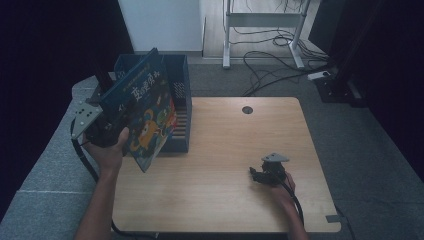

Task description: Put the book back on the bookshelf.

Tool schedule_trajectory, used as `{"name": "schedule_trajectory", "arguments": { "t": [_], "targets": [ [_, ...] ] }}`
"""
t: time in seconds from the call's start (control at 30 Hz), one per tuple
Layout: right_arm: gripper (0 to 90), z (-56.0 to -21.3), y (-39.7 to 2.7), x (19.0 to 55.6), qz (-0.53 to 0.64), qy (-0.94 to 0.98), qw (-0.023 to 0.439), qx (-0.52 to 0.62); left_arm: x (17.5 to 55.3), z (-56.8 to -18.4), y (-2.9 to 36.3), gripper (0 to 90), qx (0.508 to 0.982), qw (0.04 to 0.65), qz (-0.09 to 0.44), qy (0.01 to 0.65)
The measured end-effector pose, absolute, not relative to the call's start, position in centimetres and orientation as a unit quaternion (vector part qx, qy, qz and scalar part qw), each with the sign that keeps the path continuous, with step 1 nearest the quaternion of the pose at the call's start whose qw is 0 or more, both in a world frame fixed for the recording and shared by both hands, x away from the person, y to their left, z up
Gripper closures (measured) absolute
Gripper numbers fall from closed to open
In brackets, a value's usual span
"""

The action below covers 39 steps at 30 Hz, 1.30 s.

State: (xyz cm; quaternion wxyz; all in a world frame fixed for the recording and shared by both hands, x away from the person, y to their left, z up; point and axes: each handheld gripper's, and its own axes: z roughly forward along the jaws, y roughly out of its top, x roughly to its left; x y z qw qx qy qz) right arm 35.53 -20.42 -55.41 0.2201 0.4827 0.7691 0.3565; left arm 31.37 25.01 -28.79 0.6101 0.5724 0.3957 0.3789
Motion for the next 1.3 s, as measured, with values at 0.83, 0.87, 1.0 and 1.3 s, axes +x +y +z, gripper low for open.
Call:
{"name": "schedule_trajectory", "arguments": {
  "t": [0.83,0.87,1.0,1.3],
  "targets": [
    [29.8,-55.4,-20.4,35.5,0.357,0.769,0.220,0.483,35.6,-28.4,22.6,82.3,0.571,0.584,0.405,0.410],
    [29.8,-55.4,-20.4,35.5,0.357,0.769,0.220,0.483,35.8,-28.4,22.6,82.3,0.572,0.583,0.405,0.411],
    [29.7,-55.4,-20.4,35.5,0.357,0.769,0.220,0.483,36.4,-28.7,22.3,82.3,0.569,0.584,0.405,0.414],
    [29.5,-55.4,-20.4,35.5,0.357,0.769,0.220,0.483,37.7,-28.9,21.5,82.4,0.563,0.578,0.416,0.420]
  ]
}}
